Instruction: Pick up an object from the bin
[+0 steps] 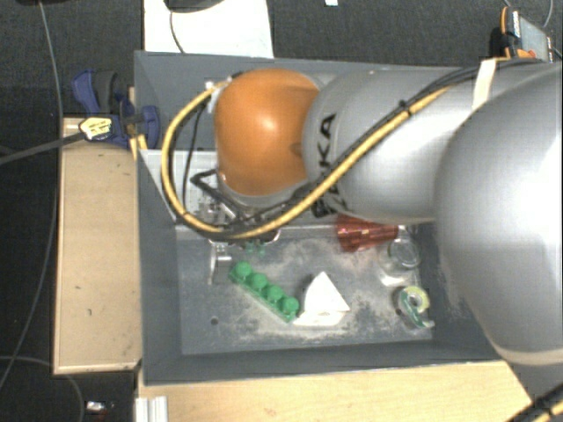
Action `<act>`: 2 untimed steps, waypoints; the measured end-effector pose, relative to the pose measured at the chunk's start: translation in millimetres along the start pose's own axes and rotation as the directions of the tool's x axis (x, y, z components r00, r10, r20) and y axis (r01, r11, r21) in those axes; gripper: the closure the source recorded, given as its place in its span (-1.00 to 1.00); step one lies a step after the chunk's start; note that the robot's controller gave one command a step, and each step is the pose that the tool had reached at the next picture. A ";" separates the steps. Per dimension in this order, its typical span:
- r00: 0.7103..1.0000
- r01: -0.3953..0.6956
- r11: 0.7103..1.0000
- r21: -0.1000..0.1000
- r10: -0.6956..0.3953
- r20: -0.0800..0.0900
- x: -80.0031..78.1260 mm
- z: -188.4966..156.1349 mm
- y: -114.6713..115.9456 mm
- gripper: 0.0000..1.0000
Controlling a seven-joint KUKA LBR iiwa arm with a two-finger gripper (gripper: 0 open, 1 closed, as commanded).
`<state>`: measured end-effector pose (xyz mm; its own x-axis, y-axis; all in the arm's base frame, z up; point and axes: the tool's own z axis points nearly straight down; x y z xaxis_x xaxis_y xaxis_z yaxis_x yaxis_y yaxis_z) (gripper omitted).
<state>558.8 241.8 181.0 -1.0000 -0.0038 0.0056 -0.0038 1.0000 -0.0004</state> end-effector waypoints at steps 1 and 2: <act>1.000 -0.007 1.000 -0.002 0.007 0.008 -2.2 -4.9 -1.4 -1.00; 0.969 -0.248 0.969 -0.002 0.248 0.003 0.6 110.3 -89.6 -1.00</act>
Offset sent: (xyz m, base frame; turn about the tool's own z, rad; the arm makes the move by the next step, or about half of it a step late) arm -0.0010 -0.0898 -0.1110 0.2552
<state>557.9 152.2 70.8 -0.9697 0.2443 0.0022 0.2443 0.9697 0.0005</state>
